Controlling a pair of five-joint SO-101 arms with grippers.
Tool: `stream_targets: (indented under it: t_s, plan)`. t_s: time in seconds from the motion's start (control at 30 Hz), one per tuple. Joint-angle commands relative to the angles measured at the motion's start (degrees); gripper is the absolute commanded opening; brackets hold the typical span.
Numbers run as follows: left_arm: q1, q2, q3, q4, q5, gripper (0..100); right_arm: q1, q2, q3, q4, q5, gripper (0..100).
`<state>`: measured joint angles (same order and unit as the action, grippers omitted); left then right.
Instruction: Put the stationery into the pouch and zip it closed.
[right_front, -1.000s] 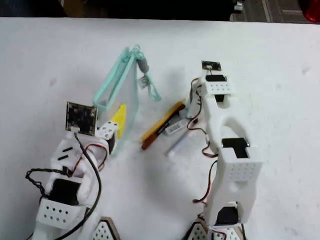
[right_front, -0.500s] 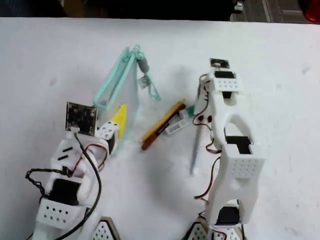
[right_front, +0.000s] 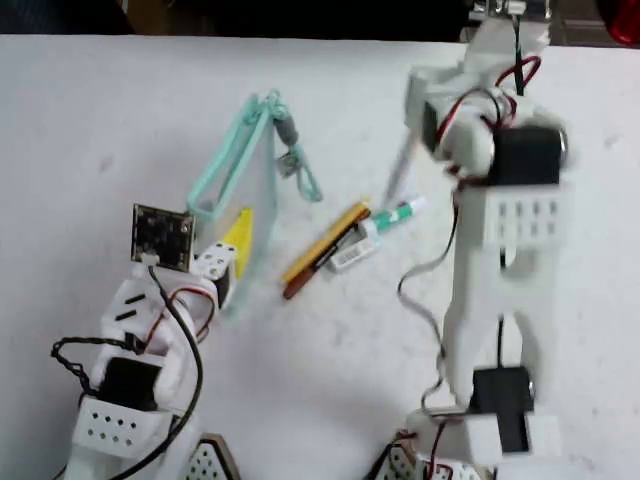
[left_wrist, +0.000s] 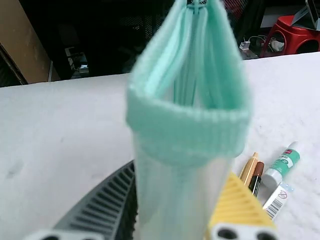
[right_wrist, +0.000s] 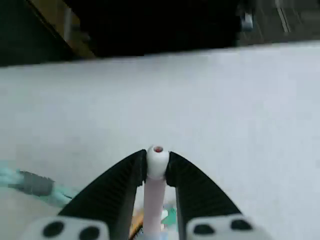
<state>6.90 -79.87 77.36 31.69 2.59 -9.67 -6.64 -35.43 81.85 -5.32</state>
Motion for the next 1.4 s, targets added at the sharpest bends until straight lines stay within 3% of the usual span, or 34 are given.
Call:
stream_targets:
  t_s: [0.0, 0.2, 0.33, 0.83, 1.0, 1.07, 1.17, 1.23, 1.37]
  plan:
    - [-0.48, -1.01, -0.18, -1.32, 0.44, 20, -7.25, -6.64, -8.44, -2.77, 0.79, 1.5]
    - [-0.22, -1.01, -0.09, -1.14, 0.44, 20, -22.46, -8.48, -16.88, -9.89, 0.79, 1.5]
    - [-0.4, -1.01, -0.09, -1.14, 0.35, 20, -28.26, -8.4, -14.24, -13.49, 0.79, 1.5]
    - [-0.48, -1.01, -0.09, -1.32, 0.35, 20, -29.14, -8.4, -0.88, -14.81, 1.14, 1.5]
    - [-0.48, -1.01, -0.09, -1.32, 0.35, 20, -31.43, -8.57, 0.53, -14.55, 6.77, 2.1]
    - [-0.48, -1.01, -0.09, -1.32, 0.35, 20, -33.1, -9.01, 0.18, -13.49, 8.18, 8.0]
    - [-0.48, -1.01, -0.09, -1.32, 0.35, 20, -35.12, -9.01, -0.7, -12.79, 8.26, 27.9]
    - [-0.48, -1.01, -0.09, -1.32, 0.35, 20, -35.38, -9.01, -0.7, -12.79, 8.44, 36.1]
    - [-0.48, -1.01, -0.09, -1.32, 0.35, 20, -34.59, -9.01, -1.05, -12.35, 8.53, 30.7]
